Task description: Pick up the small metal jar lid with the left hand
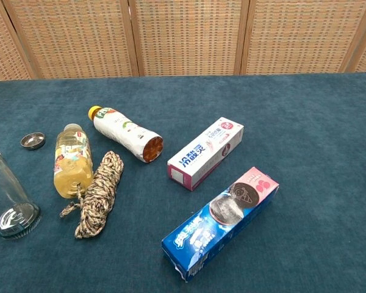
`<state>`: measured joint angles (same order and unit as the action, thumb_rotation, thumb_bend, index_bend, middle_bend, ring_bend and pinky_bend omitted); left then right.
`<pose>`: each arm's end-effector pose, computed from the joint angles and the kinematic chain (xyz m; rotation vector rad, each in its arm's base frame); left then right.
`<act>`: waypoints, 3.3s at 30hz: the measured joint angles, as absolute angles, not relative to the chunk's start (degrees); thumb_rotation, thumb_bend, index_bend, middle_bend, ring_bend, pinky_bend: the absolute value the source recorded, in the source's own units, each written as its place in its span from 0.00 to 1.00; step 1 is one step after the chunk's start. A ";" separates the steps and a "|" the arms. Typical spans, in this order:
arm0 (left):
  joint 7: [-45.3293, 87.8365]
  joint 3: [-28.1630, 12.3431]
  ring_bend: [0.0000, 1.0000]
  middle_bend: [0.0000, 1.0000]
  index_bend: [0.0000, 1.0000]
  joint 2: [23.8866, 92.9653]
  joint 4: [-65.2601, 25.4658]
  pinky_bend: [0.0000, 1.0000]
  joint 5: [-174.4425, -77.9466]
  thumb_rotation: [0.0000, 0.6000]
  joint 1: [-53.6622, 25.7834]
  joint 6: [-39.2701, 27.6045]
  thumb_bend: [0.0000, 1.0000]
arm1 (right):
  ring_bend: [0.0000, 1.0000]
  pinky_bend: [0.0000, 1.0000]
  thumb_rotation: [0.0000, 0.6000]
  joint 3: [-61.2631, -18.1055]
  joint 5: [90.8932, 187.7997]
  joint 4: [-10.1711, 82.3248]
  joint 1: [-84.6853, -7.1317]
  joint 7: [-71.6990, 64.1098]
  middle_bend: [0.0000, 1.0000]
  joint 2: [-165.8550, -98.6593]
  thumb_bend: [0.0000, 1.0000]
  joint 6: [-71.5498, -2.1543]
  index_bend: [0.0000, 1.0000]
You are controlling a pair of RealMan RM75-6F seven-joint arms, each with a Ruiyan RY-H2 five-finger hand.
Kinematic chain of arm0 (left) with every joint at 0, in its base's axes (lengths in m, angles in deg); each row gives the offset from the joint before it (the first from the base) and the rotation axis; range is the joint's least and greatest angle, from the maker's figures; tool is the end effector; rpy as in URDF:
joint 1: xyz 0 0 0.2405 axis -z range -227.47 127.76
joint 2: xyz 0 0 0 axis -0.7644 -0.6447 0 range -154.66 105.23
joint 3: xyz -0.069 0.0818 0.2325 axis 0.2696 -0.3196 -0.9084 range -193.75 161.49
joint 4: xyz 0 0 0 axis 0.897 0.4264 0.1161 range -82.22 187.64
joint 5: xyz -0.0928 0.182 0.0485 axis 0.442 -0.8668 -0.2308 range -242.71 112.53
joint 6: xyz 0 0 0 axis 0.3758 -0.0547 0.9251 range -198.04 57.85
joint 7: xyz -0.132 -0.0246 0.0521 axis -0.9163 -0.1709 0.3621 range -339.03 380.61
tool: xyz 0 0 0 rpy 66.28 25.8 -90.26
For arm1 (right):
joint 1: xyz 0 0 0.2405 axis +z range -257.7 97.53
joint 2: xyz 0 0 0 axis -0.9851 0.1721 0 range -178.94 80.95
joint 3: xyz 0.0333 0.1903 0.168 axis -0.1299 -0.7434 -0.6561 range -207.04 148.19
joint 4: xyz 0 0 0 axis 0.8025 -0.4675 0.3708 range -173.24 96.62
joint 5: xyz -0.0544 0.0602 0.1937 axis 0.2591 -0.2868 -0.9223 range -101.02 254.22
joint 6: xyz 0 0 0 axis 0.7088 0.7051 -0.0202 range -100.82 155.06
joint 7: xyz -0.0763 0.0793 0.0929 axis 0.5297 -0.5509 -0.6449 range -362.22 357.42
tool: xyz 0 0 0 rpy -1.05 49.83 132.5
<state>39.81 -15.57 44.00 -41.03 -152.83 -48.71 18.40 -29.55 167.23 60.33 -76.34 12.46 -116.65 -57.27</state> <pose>-0.3049 0.1521 0.1326 -1.4391 -0.7448 -0.7100 -0.2783 -0.1624 0.1200 1.5180 -0.8466 0.8420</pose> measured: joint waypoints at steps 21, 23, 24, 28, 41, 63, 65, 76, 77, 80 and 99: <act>30.59 -12.09 0.00 0.00 0.00 35.44 -42.05 0.00 -152.12 1.00 -41.87 10.38 0.17 | 0.00 0.00 1.00 -29.66 166.73 60.25 -76.35 12.15 0.00 -116.54 0.00 -57.00 0.00; 30.07 -11.46 0.00 0.00 0.00 34.99 -41.58 0.00 -151.11 1.00 -40.67 8.51 0.17 | 0.00 0.00 1.00 -29.72 166.58 60.22 -76.34 12.08 0.00 -116.53 0.00 -56.96 0.00; 29.84 -11.04 0.00 0.00 0.01 34.80 -41.14 0.00 -150.35 1.00 -39.86 7.22 0.17 | 0.00 0.00 1.00 -29.76 166.51 60.20 -76.34 12.06 0.00 -116.52 0.00 -56.94 0.00; 29.50 -9.59 0.00 0.00 0.10 34.60 -39.41 0.00 -147.50 1.00 -37.00 2.76 0.17 | 0.00 0.00 1.00 -29.88 166.29 60.11 -76.30 12.05 0.00 -116.51 0.00 -56.86 0.00; 33.03 -6.01 0.00 0.00 0.28 39.76 -30.05 0.00 -139.63 1.00 -27.96 -8.53 0.30 | 0.00 0.00 1.00 -30.19 165.01 59.50 -75.97 12.89 0.00 -117.12 0.00 -55.87 0.00; 37.29 -4.93 0.00 0.00 0.42 53.15 -12.21 0.00 -131.34 1.00 -17.68 -20.84 0.39 | 0.00 0.00 1.00 -31.08 162.71 58.57 -75.46 12.84 0.00 -117.65 0.00 -54.82 0.00; 37.20 -5.04 0.00 0.00 0.43 54.14 -10.89 0.00 -131.07 1.00 -17.19 -21.41 0.39 | 0.00 0.00 1.00 -31.16 162.46 58.49 -75.44 12.76 0.00 -117.68 0.00 -54.77 0.00; 35.40 -5.97 0.00 0.00 0.44 58.91 -4.24 0.00 -131.46 1.00 -14.96 -23.24 0.39 | 0.00 0.00 1.00 -31.53 161.51 58.09 -75.30 12.45 0.00 -117.75 0.00 -54.54 0.00; 35.13 -6.05 0.00 0.00 0.45 59.33 -3.61 0.00 -131.53 1.00 -14.80 -23.40 0.39 | 0.00 0.00 1.00 -31.59 161.38 58.03 -75.27 12.45 0.00 -117.78 0.00 -54.51 0.00; 34.22 -6.34 0.00 0.00 0.46 60.69 -1.60 0.00 -131.83 1.00 -14.35 -23.81 0.39 | 0.00 0.00 1.00 -31.65 161.27 57.90 -75.26 12.37 0.00 -117.85 0.00 -54.55 0.00; 30.23 -7.01 0.00 0.00 0.48 67.40 6.55 0.00 -134.34 1.00 -10.87 -25.38 0.39 | 0.00 0.00 1.00 -31.67 160.70 57.62 -75.13 12.24 0.00 -117.89 0.00 -54.36 0.00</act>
